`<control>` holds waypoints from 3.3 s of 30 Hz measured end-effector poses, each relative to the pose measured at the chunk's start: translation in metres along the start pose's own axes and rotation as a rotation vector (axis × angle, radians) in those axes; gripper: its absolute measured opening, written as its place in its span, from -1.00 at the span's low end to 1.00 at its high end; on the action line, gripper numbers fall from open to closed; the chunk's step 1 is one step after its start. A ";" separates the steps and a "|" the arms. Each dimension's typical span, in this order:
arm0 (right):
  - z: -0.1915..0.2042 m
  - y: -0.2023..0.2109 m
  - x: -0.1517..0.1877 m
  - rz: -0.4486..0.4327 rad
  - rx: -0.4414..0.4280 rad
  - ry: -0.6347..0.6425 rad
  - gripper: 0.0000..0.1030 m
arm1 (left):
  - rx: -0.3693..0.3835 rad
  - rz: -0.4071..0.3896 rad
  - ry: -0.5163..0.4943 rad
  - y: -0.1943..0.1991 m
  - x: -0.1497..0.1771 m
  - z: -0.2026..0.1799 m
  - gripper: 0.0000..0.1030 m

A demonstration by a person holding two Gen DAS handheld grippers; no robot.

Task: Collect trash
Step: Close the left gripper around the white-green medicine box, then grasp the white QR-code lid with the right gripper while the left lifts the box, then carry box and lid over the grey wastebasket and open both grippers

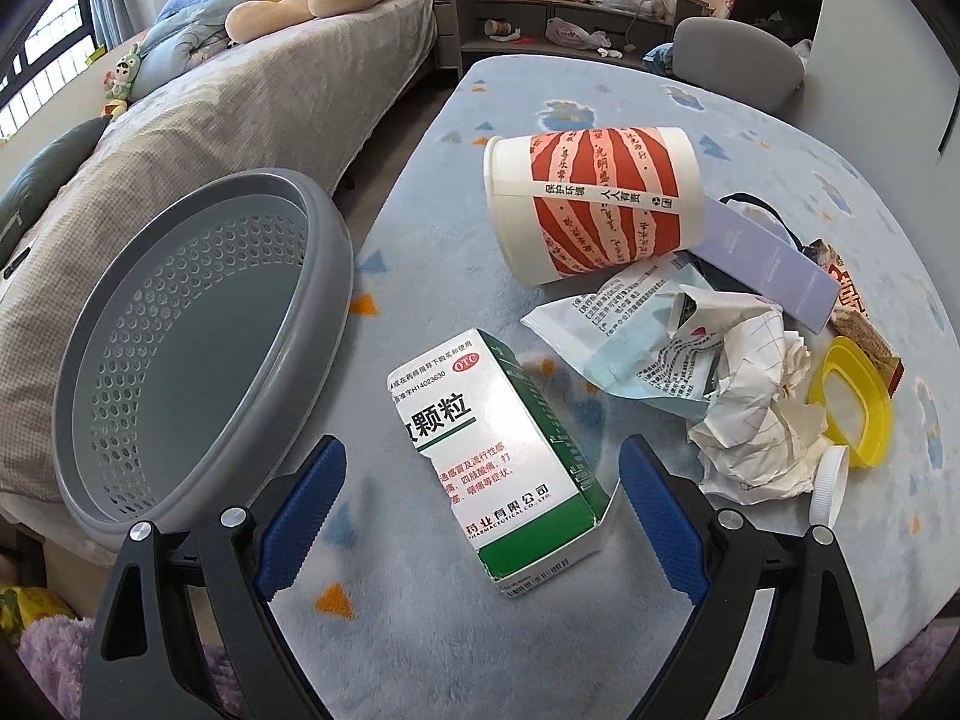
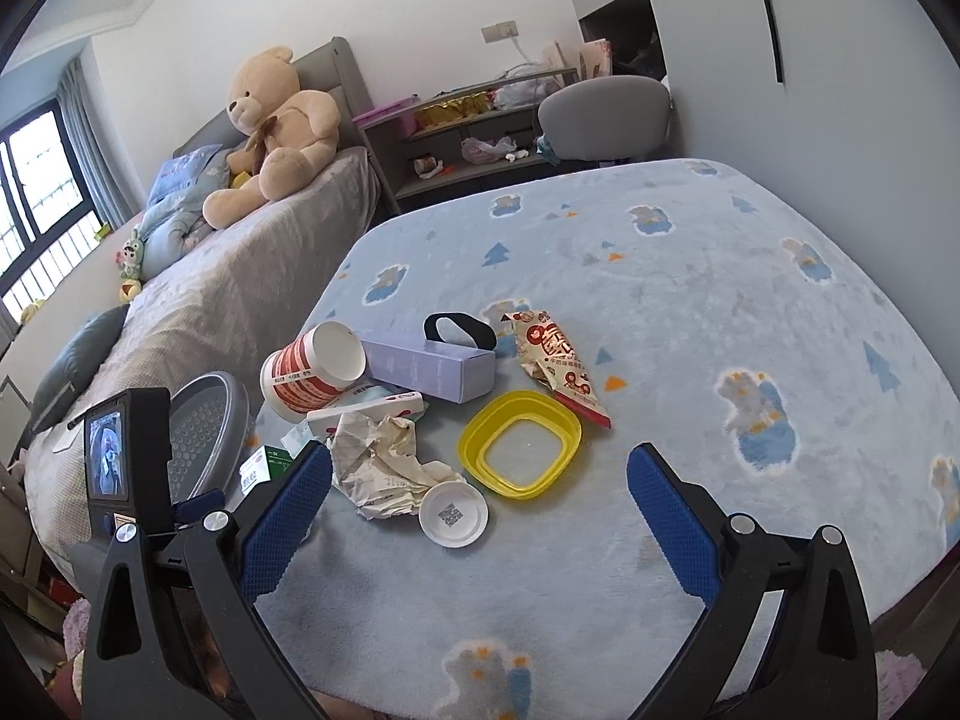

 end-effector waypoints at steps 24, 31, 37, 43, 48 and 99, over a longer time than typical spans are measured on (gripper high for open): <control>-0.004 -0.011 0.009 0.035 0.030 0.001 0.88 | 0.068 -0.037 -0.010 0.009 0.008 0.004 -0.17; -0.003 -0.024 0.021 0.082 0.048 0.035 0.88 | 0.040 -0.099 -0.037 0.029 0.009 0.007 -0.17; -0.004 -0.043 0.039 0.157 0.062 0.042 0.88 | 0.034 -0.152 -0.057 0.045 0.012 0.009 -0.17; 0.012 -0.057 0.054 0.174 0.098 0.128 0.78 | 0.051 -0.163 -0.050 0.049 0.014 0.013 -0.17; 0.019 -0.073 0.063 0.196 0.125 0.171 0.44 | 0.053 -0.178 -0.039 0.053 0.014 0.017 -0.17; 0.218 -0.080 0.049 0.210 -0.269 0.367 -0.26 | -0.103 -0.271 0.133 0.101 -0.002 0.198 -0.17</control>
Point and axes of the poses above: each gripper's, at about its wrist camera, not at the fingertips, and y roughly against the way its jaws point, z to its left, x to its underside, the point moved 6 cm from there along -y, roughly the way its jaws point, and after that the axes turned 5 degrees about -y, right-handed, at the moved point
